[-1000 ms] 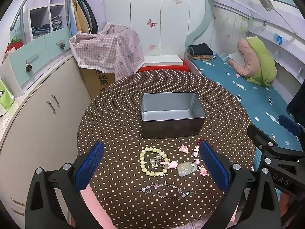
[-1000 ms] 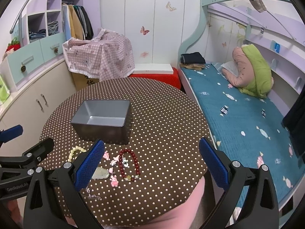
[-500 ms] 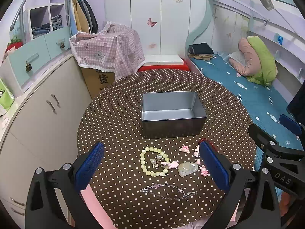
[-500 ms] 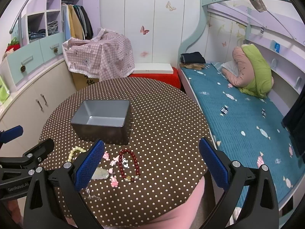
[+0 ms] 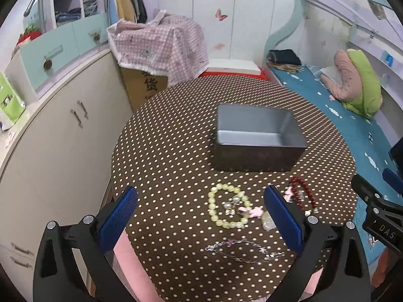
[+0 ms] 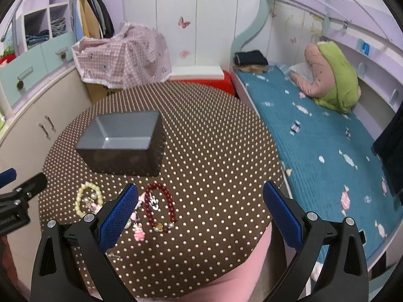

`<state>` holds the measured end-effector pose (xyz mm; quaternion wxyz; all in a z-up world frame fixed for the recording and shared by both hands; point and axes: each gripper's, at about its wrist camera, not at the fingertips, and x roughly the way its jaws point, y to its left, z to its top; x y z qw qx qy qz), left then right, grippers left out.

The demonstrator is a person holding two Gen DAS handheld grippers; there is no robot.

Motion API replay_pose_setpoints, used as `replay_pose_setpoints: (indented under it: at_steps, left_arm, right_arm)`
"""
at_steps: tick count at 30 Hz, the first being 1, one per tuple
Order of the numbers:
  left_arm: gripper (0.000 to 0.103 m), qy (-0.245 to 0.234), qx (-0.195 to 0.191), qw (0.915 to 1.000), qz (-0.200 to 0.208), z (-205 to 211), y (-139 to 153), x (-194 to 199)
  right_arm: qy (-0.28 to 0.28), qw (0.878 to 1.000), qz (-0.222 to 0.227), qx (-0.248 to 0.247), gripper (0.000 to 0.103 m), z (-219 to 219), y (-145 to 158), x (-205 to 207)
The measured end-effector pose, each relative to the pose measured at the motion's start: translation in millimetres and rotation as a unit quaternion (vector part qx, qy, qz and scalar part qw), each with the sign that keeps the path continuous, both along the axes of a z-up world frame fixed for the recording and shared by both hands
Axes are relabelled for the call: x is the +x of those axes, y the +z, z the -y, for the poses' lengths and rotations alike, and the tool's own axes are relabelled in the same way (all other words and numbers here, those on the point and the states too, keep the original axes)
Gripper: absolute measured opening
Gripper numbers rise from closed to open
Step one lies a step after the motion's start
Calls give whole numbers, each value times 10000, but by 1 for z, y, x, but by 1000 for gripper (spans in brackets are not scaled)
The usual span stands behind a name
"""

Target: Organize jewelry

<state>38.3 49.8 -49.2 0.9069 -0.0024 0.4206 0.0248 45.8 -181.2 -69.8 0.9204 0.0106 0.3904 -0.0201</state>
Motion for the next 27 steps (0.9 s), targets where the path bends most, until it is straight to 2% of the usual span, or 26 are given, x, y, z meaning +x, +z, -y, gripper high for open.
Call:
replay_pose_setpoints:
  at_steps: [5,10,18,21,25,27]
  left_arm:
    - [96,198,86,9993,-320,-10,-20,12]
    - [96,269,-336,9971,-635,-25,-46,25]
    - [96,237,-141,9944,-1017,-20,-74,41]
    - [92,177,-69,9937,-1105,-17,-81,46]
    - [76,80,-46,9912,-1319,-13,-90,52]
    - [72,31,-81,9917,-1279,-13,-90,53]
  right_arm:
    - [-63,9990,-431,-39,96,3,-27,16]
    - [-148,9963,-842,40,96,9,-57,31]
    - [-144,9927,-1189,150,96,10,-84,51]
    - [-81,9923,-1236,53,96,5,-90,55]
    - [36,9909,-1345,83,96,2,-97,62]
    - [94,9913,-1309,67,96,1,-99,62]
